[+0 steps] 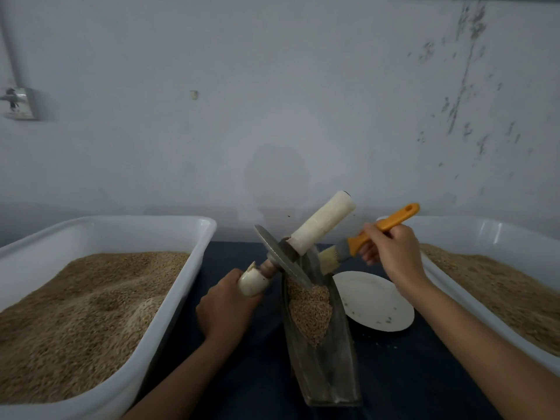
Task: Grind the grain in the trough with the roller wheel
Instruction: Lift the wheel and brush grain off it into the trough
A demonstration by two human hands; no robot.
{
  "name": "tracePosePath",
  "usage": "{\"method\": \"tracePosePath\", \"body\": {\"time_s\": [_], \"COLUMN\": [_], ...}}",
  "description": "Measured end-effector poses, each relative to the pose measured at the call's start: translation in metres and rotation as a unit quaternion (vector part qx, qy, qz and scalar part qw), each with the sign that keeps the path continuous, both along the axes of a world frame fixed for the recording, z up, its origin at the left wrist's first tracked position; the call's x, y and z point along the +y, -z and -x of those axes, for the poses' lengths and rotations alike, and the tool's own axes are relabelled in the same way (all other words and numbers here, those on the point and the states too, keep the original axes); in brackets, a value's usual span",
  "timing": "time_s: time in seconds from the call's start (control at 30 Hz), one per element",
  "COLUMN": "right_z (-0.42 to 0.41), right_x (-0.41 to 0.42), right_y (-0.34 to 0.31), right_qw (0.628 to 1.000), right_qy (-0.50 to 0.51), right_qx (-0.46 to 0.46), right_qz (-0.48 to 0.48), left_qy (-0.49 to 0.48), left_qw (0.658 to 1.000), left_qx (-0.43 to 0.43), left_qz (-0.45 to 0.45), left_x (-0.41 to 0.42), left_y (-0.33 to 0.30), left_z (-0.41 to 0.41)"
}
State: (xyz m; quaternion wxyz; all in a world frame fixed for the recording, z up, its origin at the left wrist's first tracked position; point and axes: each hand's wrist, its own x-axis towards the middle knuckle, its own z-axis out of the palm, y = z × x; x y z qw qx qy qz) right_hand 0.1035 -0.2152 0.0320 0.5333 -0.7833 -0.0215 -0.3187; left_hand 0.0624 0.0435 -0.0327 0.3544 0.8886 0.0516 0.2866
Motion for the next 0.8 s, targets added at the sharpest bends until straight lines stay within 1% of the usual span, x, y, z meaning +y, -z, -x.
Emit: {"method": "tracePosePath", "body": {"time_s": [0.07, 0.13, 0.2, 0.27, 0.33, 0.4, 0.47, 0.5, 0.57, 0.6, 0.63, 0.67, 0.7, 0.73, 0.8], "right_z": [0.002, 0.005, 0.013, 0.026, 0.038, 0.048, 0.055, 0.058, 0.061, 0.062, 0.062, 0.063, 0.065, 0.066, 0.071], "right_x": [0.003, 0.003, 0.002, 0.001, -0.002, -0.008, -0.017, -0.021, -0.029, -0.034, -0.037, -0.038, -0.039, -0.040, -0.039], "right_y": [0.001, 0.003, 0.004, 0.006, 0.012, 0.021, 0.030, 0.034, 0.042, 0.047, 0.051, 0.054, 0.056, 0.058, 0.060], "right_qw": [0.999, 0.999, 0.999, 0.993, 0.983, 0.964, 0.928, 0.902, 0.835, 0.794, 0.753, 0.721, 0.701, 0.692, 0.688], "right_qy": [-0.012, 0.019, 0.020, 0.003, -0.003, -0.025, -0.028, -0.016, 0.001, 0.003, 0.007, 0.006, 0.002, -0.005, -0.015], "right_qx": [0.023, 0.013, -0.046, -0.113, -0.146, -0.128, -0.105, -0.110, -0.146, -0.160, -0.166, -0.166, -0.162, -0.151, -0.123], "right_qz": [0.021, 0.027, 0.007, 0.023, 0.111, 0.231, 0.357, 0.418, 0.530, 0.587, 0.637, 0.672, 0.695, 0.706, 0.715], "left_qy": [-0.001, -0.006, -0.006, 0.000, 0.003, 0.007, 0.008, 0.007, 0.009, 0.011, 0.013, 0.015, 0.016, 0.019, 0.026], "left_qw": [1.000, 1.000, 1.000, 1.000, 1.000, 1.000, 1.000, 1.000, 1.000, 1.000, 1.000, 1.000, 1.000, 1.000, 1.000], "left_qx": [0.001, 0.006, 0.007, 0.003, 0.001, -0.004, -0.005, -0.004, -0.001, 0.001, 0.002, 0.003, 0.003, 0.000, -0.011], "left_qz": [0.002, -0.006, -0.006, 0.000, 0.001, 0.004, 0.000, -0.004, -0.010, -0.011, -0.010, -0.009, -0.008, -0.008, -0.011], "left_x": [0.000, 0.000, 0.000, 0.001, 0.002, 0.001, -0.001, -0.002, -0.002, -0.003, -0.003, -0.003, -0.003, -0.003, -0.003], "left_y": [0.000, 0.000, 0.000, 0.001, 0.001, 0.002, 0.001, 0.000, 0.000, 0.000, 0.000, 0.000, -0.001, -0.001, -0.002], "left_z": [0.000, 0.001, 0.001, 0.001, 0.001, 0.002, 0.004, 0.005, 0.006, 0.006, 0.007, 0.007, 0.007, 0.008, 0.008]}}
